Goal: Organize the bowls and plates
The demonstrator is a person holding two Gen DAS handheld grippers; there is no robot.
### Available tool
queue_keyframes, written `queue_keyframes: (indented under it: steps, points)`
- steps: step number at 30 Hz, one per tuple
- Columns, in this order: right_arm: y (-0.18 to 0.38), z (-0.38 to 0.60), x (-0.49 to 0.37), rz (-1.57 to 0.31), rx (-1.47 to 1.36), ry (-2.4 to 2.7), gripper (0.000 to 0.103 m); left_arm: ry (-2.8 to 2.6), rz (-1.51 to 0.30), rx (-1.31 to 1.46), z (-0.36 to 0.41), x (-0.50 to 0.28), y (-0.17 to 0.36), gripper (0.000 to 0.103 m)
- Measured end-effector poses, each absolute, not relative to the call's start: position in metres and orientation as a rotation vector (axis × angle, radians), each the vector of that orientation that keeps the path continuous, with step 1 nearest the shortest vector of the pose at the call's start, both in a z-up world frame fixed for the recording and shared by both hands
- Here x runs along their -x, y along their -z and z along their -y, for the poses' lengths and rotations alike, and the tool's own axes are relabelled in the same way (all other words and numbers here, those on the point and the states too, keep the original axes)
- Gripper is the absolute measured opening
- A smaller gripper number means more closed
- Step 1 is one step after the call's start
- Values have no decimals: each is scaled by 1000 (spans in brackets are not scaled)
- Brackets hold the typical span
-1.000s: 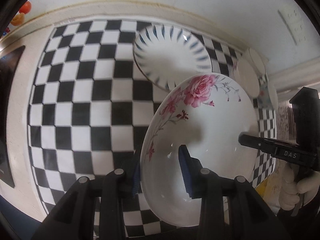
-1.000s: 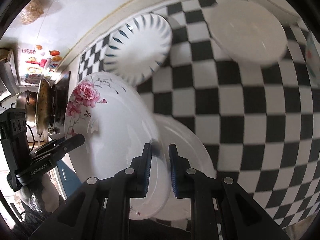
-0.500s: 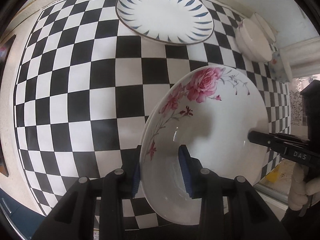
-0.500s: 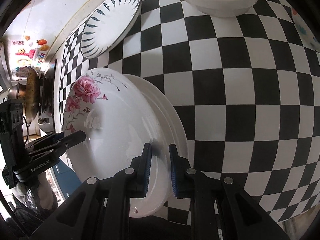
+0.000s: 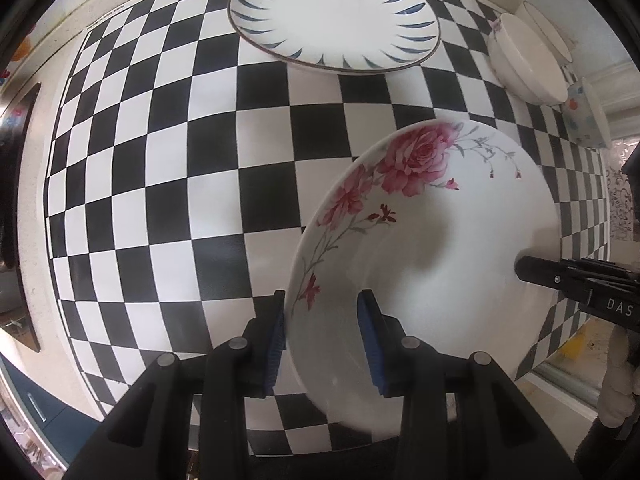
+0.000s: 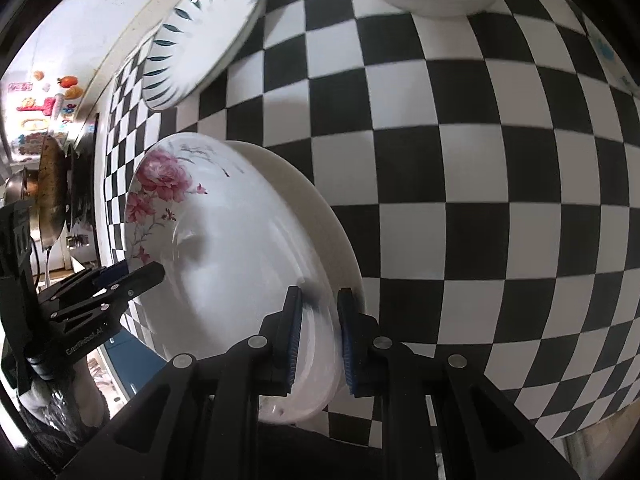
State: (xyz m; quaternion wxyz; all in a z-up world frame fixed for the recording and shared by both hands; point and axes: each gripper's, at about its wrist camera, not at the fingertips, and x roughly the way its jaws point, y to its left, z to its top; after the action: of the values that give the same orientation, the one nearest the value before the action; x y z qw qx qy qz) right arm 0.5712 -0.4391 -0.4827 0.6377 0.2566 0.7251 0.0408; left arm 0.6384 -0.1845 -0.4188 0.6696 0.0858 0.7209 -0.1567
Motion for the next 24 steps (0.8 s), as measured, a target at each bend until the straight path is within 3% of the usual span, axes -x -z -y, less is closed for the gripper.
queue_keyframes:
  steps: [15,16,21,24]
  points:
    - [471,426,-572,-1718,-469,-45,23,325,-1608,-207,191,-633,408,32]
    - [467,424,-572,-1716,-436,-30,28,316,-1597,-209,190,-632,404,32]
    - [446,411,-569,-1676,-365,-27,31,273,-1544,-203,186,-627,382,33]
    - [431,397,-566,-1657,-291,-16,42,280,-1511,-209,189,-622,368,33]
